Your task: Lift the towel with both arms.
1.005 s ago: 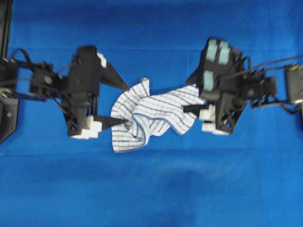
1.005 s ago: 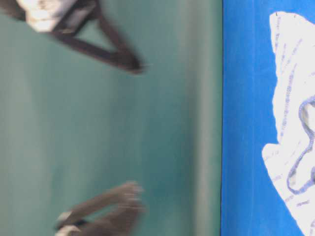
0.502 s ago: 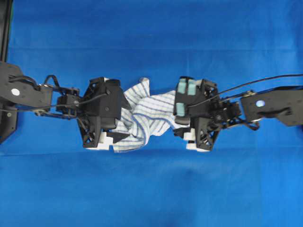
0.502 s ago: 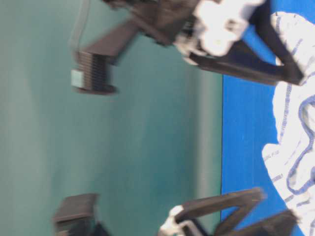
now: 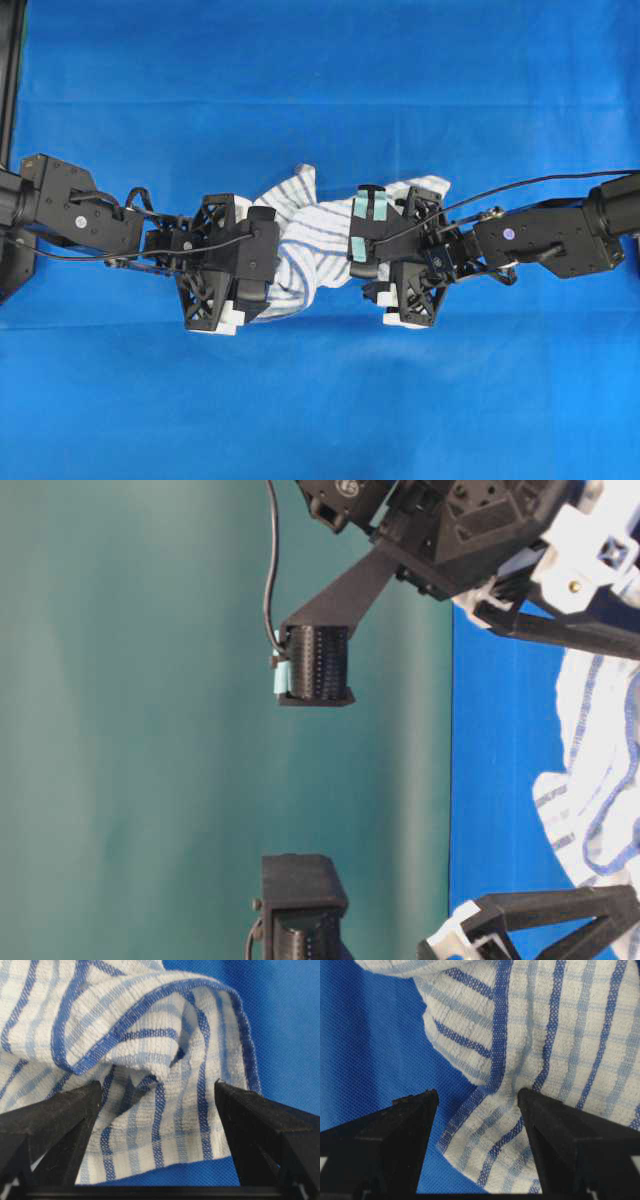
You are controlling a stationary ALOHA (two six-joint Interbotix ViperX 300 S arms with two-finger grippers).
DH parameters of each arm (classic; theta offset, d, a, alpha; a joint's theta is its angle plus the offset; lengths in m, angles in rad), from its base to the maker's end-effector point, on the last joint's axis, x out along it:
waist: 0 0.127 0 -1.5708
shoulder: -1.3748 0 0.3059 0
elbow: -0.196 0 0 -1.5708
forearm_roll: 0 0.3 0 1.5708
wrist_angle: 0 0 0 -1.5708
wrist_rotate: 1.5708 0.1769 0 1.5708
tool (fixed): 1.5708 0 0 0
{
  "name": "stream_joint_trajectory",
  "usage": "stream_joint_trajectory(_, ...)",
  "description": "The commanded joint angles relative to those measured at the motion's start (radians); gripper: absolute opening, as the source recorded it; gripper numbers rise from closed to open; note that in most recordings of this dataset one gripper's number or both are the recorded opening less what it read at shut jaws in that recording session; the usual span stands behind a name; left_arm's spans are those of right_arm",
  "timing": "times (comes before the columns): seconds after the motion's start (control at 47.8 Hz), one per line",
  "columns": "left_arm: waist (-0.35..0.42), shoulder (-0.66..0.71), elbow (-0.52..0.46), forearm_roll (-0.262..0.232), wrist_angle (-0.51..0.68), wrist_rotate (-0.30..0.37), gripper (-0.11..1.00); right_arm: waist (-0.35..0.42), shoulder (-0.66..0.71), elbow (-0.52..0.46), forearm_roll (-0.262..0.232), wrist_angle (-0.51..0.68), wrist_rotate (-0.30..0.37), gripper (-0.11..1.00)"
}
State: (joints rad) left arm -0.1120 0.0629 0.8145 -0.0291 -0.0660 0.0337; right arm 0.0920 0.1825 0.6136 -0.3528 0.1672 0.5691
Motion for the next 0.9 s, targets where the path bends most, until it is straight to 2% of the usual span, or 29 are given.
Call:
stream_joint_trajectory(0.0,0.0,-0.008,-0.015,-0.002,-0.009,0.0,0.86,-0.002,-0.014,-0.018,0.0,-0.008,0.002,0.66)
stream_joint_trajectory(0.105,0.0,-0.003,-0.015,-0.002,-0.008,0.002,0.77,-0.005,-0.014,-0.018,0.0,-0.008,0.0,0.62)
stream_joint_trajectory(0.147,0.003,-0.003,-0.015,-0.002,-0.005,0.002,0.69,-0.006,-0.015,-0.018,0.0,-0.006,0.0,0.57)
stream_joint_trajectory(0.23,0.005,-0.003,-0.015,-0.002,-0.002,0.002,0.47,-0.008,-0.015,-0.017,0.0,-0.003,-0.002,0.38)
stream_joint_trajectory(0.356,0.009,-0.003,-0.017,-0.002,0.005,0.002,0.11,-0.008,-0.017,-0.014,-0.002,-0.002,-0.002,0.01)
stream_joint_trajectory(0.398,0.012,-0.005,-0.017,-0.002,0.003,0.002,0.03,-0.008,-0.017,-0.014,0.0,-0.002,-0.002,0.01)
stream_joint_trajectory(0.691,0.015,-0.021,-0.028,-0.002,0.018,0.002,0.01,-0.011,-0.02,-0.021,0.0,-0.002,-0.002,0.01)
stream_joint_trajectory(0.879,0.015,-0.103,-0.058,-0.002,0.13,0.005,0.01,-0.012,-0.087,-0.026,0.005,0.031,0.002,0.01)
